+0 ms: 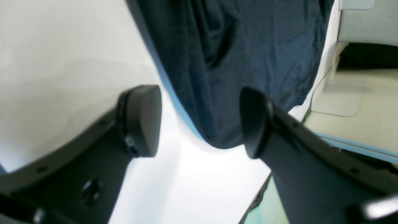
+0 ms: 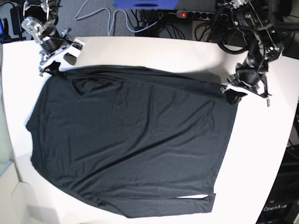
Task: Fold the T-shirt properly
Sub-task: 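Close the right gripper on the shirt corner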
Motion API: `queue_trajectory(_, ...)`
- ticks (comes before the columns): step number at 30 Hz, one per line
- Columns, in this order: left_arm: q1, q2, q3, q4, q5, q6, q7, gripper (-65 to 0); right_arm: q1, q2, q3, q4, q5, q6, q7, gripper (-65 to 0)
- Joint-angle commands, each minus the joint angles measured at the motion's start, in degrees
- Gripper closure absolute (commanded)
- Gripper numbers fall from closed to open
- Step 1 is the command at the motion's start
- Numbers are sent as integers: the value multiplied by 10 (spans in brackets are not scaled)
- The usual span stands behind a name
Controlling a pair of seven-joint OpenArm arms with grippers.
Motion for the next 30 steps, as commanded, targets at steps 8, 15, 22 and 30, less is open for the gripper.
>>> queue_trajectory(8,-4,-4,-1,11,-8,-2,-14,-24,23,7,-1,-33,-3,4,8,-398)
queue_trajectory(15,-4,-4,-1,11,-8,-2,-14,-24,27,7,-2,-51,-3,4,8,-326)
queue_trajectory(22,-4,-4,-1,12,-8,-2,-14,-24,45,7,1,-89,-4,4,8,-248)
queue_trajectory(30,-3,-4,-2,12,-8,-2,-14,-24,26,38,0,-89,-4,33,6,-254)
